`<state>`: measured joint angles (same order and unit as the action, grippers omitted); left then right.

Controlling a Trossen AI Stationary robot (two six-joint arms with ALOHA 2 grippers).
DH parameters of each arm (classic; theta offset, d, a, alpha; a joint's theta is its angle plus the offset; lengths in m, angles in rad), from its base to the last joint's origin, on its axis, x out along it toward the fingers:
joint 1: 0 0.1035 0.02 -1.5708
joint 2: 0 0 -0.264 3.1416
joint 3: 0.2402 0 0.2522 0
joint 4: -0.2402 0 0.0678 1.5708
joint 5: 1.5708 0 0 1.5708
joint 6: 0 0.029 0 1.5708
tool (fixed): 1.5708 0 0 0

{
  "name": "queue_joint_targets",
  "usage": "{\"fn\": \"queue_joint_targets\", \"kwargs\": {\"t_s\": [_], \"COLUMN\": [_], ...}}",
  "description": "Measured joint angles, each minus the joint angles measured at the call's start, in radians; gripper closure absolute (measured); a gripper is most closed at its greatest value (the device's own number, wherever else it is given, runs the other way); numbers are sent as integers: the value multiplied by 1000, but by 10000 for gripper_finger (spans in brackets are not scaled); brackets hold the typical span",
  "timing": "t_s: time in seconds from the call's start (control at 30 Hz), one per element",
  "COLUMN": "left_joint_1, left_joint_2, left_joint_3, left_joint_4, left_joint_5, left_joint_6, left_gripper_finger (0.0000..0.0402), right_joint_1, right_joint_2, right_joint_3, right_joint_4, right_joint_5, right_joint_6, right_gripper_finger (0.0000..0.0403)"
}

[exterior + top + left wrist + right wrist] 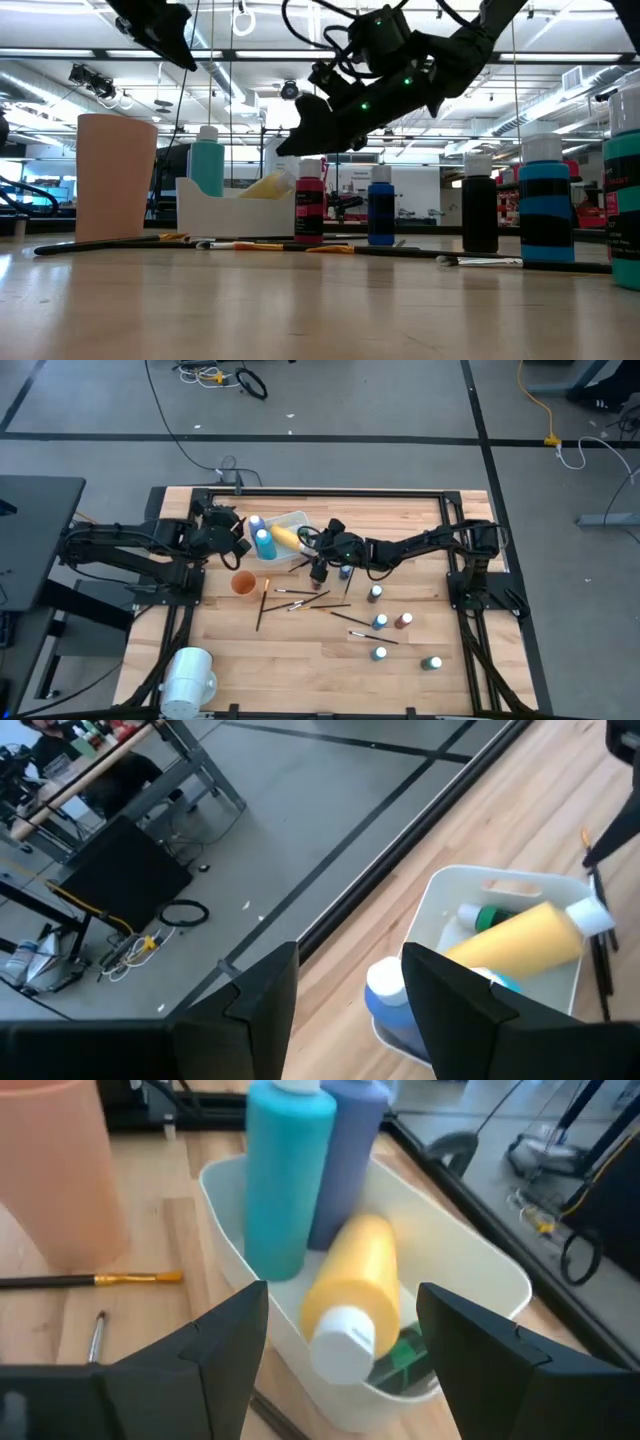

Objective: Pick & Place Paint Supplies
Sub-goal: Adjust the large paint bottles in the white bin

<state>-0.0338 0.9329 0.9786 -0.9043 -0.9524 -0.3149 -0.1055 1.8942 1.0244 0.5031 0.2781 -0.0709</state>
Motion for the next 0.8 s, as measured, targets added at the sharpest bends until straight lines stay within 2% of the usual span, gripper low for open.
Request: {"fn": "queue_joint_targets", "kwargs": {"t_s": [0.13, 0.53, 0.8], "left_joint_1": [0, 0, 0], "left_joint_2": [0, 0, 0], "left_joint_3": [-2, -2, -2], "left_joint_4": [12, 68, 78], "left_joint_5": [1, 32, 31], "left_joint_6": [-3, -2, 5], "left_gripper_finger": [212, 212, 212], "right_joint_1": [-19, -53, -58], "right_joint_2": [0, 44, 85], "right_joint_3": [-1, -1, -2], "right_joint_4": [-25, -21, 22], "right_joint_5": [-74, -127, -112], "right_joint_6": [3, -50, -46], "right_gripper_finger": [142, 142, 149]}}
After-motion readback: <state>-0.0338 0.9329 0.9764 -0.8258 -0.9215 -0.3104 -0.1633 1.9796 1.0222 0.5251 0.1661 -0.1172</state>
